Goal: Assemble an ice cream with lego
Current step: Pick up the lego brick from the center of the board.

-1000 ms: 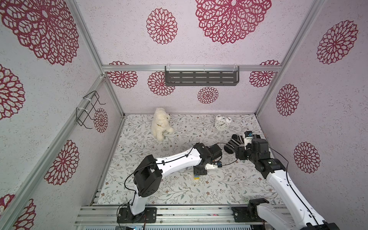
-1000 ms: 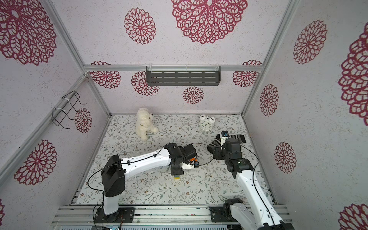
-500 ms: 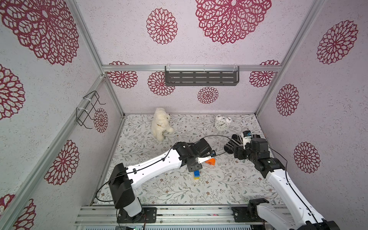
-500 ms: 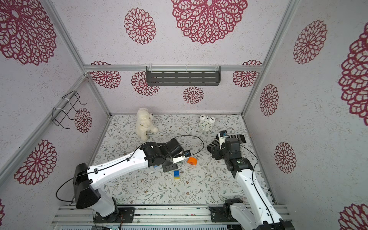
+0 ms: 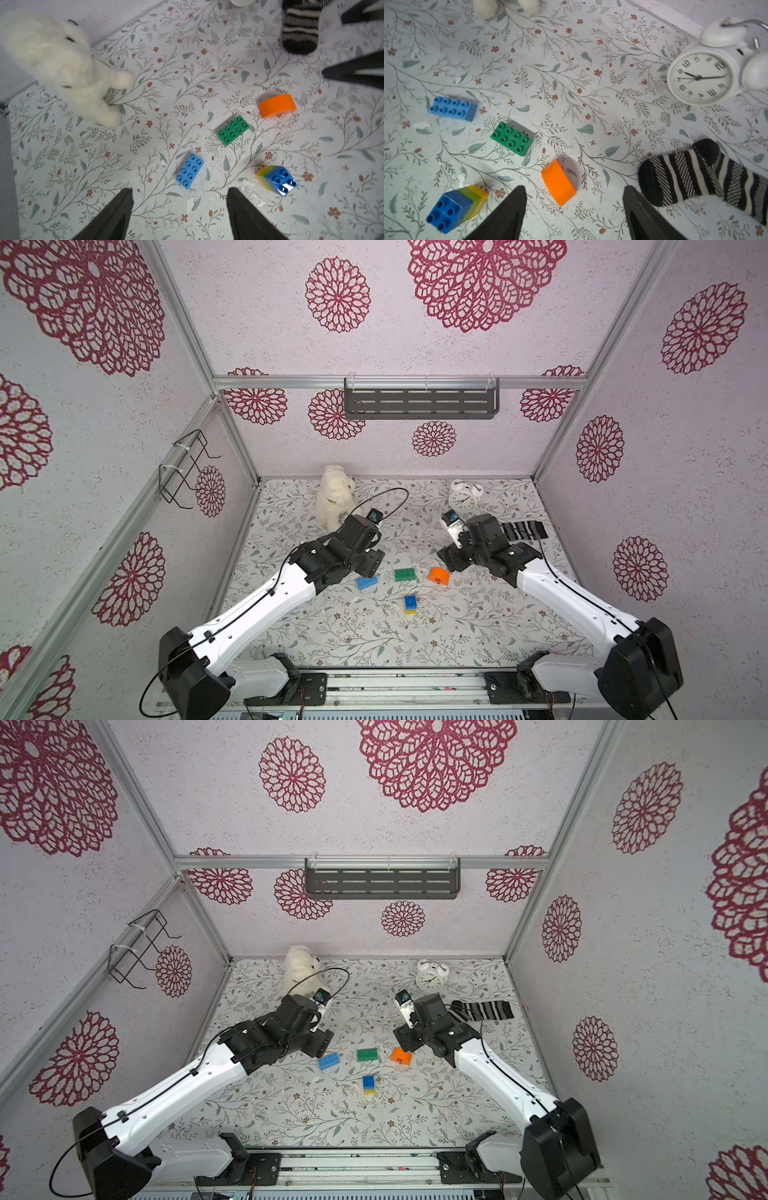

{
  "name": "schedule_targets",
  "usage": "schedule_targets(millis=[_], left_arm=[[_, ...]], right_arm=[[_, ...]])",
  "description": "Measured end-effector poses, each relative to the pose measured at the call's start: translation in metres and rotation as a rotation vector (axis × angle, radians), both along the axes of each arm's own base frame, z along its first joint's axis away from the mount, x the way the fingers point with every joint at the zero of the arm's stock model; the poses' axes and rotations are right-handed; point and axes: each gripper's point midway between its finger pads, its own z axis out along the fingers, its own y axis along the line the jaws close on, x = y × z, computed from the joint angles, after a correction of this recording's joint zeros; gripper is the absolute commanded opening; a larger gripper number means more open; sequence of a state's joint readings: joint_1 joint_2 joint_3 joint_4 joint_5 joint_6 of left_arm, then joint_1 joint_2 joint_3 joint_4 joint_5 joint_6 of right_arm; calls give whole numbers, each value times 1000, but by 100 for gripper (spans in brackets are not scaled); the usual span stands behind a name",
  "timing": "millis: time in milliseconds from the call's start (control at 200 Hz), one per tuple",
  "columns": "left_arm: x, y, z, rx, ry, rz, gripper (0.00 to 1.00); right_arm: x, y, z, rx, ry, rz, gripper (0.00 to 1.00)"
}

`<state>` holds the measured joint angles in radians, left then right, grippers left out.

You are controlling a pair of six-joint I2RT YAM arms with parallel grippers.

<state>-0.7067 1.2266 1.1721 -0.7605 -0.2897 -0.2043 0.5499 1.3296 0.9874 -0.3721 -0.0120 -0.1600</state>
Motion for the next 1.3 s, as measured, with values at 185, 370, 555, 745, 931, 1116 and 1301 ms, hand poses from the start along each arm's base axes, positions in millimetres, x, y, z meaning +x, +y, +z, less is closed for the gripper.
schedule_targets(millis=[185,370,555,745,931,1116,1301], left_arm=[[2,37,30,-135,-73,145,100],[0,63,48,-221,-112,240,97],[-2,74,53,-258,-116,267,97],[1,80,49,-258,-97,282,97],[1,86,34,-255,-61,296,97],[2,91,29,-269,-49,305,97],[3,93,29,-280,-49,310,97]], right_arm=[[11,21,-20,-160,7,201,77],[4,44,-30,-279,10,508,77],[3,74,-41,-367,40,769,77],[1,93,-75,-449,118,926,76],[-5,103,-92,-483,149,1007,77],[-9,115,-97,-490,145,1042,76],[-18,120,-111,-494,167,1060,75]])
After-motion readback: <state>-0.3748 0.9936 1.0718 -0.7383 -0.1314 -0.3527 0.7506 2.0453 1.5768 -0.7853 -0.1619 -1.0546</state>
